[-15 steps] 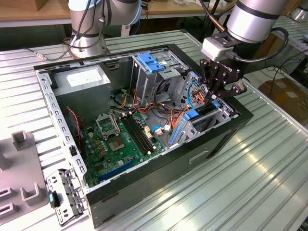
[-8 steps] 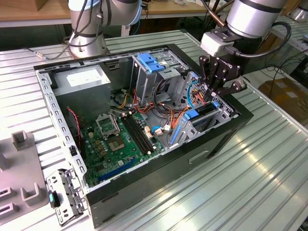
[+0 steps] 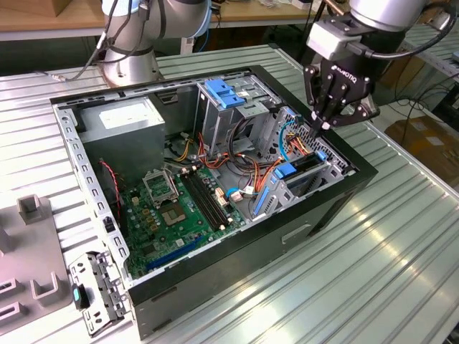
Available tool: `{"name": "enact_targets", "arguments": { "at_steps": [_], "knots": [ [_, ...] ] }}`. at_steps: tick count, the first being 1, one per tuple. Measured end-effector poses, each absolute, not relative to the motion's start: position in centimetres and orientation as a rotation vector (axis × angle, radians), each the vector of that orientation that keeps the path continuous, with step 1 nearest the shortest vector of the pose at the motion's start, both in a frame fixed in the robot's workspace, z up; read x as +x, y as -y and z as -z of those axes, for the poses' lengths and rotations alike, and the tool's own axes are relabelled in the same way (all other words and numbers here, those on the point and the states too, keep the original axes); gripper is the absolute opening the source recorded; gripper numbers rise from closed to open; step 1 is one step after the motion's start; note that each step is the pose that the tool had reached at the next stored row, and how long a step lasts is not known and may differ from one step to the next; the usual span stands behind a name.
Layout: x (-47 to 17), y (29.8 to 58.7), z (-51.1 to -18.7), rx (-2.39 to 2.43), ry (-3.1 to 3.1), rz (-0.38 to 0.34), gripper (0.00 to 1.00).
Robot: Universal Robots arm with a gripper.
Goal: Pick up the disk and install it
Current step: 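Insert the second disk wire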
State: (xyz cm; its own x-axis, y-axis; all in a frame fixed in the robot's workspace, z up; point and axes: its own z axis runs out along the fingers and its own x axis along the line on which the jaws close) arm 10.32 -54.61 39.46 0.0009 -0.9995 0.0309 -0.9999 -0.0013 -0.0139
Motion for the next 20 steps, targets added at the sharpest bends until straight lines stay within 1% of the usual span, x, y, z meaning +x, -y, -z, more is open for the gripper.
{"name": "enact_targets", "arguments": {
  "at_steps": [3, 11, 20],
  "knots": [
    [10.3, 54.5, -40.9, 2.214, 2.212, -0.05, 0.11],
    [10.3, 54.3, -41.1, 2.213, 2.211, -0.047, 0.11],
    [10.9, 50.7, -40.7, 2.191, 2.188, -0.013, 0.11]
  ]
}}
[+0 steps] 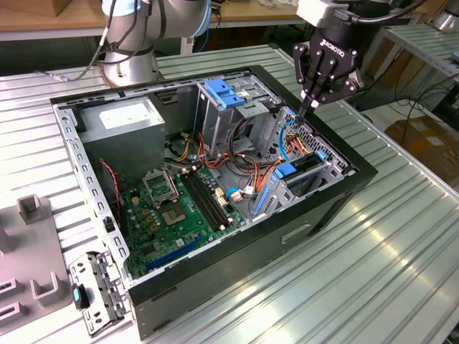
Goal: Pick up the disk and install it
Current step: 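Insert the second disk wire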
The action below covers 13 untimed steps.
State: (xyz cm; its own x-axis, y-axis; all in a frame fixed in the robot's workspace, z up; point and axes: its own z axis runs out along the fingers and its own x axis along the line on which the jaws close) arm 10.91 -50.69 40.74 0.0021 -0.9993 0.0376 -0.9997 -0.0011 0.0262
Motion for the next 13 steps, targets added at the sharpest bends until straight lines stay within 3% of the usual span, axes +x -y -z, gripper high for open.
{"name": "enact_targets", "arguments": {
  "at_steps": [9, 11, 13],
  "knots": [
    [11.5, 49.3, -39.1, 2.169, 2.166, -0.029, 0.11],
    [11.5, 49.1, -38.9, 2.168, 2.165, -0.031, 0.17],
    [11.5, 49.0, -38.6, 2.168, 2.165, -0.032, 0.17]
  ]
}}
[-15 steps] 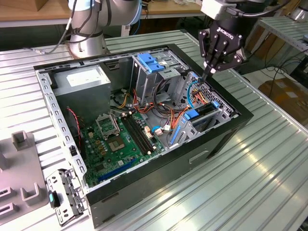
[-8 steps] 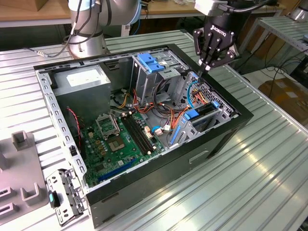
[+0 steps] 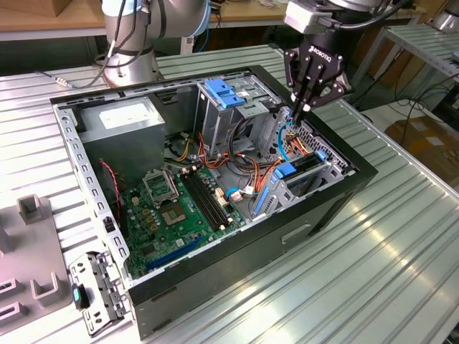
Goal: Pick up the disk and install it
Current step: 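Insert the second disk wire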
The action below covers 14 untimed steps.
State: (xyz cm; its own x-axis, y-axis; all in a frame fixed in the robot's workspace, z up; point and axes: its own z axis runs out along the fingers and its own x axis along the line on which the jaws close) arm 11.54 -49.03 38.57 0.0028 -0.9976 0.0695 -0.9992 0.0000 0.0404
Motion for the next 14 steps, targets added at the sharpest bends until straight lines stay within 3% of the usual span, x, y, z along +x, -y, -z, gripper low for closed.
{"name": "enact_targets", "arguments": {
  "at_steps": [1, 8, 11, 14],
  "knots": [
    [11.54, 48.99, -38.46, 2.168, 2.164, -0.032, 0.24],
    [11.53, 48.63, -38.22, 2.148, 2.147, -0.071, 0.24],
    [11.53, 48.51, -38.19, 2.094, 2.096, -0.173, 0.24],
    [11.53, 48.24, -37.93, 2.075, 2.079, -0.207, 0.24]
  ]
}}
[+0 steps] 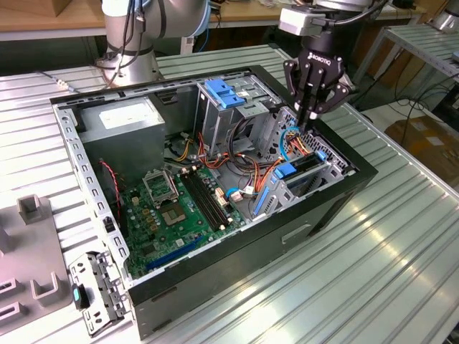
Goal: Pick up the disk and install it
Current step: 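Insert the second disk wire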
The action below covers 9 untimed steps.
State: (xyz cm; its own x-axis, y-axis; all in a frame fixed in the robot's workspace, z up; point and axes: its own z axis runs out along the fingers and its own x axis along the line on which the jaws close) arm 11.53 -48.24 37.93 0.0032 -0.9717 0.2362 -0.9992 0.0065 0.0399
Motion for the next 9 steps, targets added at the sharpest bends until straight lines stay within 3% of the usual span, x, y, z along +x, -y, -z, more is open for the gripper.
{"name": "enact_targets", "arguments": {
  "at_steps": [9],
  "knots": [
    [11.54, 47.83, -37.15, 2.055, 2.06, -0.242, 0.22]
  ]
}}
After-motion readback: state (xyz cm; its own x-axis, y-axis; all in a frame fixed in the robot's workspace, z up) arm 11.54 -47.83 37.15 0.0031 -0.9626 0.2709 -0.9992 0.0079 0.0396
